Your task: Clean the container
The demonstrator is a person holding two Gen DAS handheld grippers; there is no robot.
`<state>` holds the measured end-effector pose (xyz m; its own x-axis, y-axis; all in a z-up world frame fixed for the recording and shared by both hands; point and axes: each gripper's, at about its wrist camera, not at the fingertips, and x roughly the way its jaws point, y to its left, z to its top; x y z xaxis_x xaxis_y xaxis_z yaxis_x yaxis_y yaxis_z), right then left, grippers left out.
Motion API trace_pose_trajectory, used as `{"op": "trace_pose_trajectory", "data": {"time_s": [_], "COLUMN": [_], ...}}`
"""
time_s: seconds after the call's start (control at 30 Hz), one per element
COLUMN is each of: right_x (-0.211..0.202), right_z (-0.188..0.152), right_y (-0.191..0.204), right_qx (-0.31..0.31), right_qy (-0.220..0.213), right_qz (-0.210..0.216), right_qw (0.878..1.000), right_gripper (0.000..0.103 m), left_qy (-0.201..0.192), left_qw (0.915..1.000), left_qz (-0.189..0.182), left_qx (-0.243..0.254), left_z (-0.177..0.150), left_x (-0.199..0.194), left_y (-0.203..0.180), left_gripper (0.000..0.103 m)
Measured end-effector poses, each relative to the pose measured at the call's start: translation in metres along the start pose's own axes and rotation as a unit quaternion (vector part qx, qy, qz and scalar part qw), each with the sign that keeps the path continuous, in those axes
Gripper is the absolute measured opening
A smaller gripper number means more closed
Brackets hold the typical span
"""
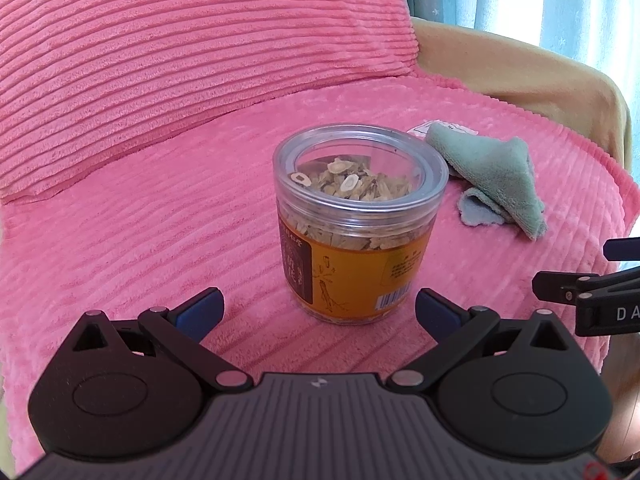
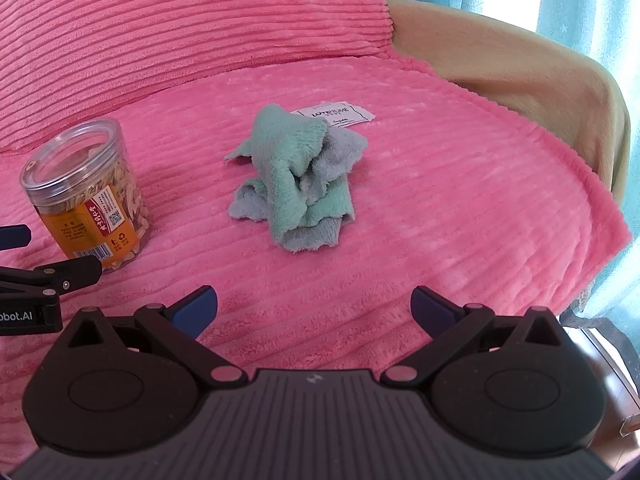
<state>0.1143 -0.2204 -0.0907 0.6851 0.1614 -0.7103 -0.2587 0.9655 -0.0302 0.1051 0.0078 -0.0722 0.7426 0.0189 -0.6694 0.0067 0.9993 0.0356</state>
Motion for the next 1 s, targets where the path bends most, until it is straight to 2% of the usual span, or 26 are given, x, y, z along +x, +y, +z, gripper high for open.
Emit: {"op": "trace_pose_trajectory", "data": {"time_s": [1.0], "right_x": [0.0012], "right_z": [-0.0014], "right_y": [-0.001], "right_qx": [0.002], "right_qy": [0.006], "right_qz": [-0.003], "right_qw": [1.0], "right_gripper": [0.102], "left_qy": [0.008], "left_qw": [0.9999], "left_qz": [-0.001], "left_qx": [0.008], "left_z": [-0.0028], "left_x": [0.0048], "left_y": [-0.0016], "left_gripper": [0.102]}}
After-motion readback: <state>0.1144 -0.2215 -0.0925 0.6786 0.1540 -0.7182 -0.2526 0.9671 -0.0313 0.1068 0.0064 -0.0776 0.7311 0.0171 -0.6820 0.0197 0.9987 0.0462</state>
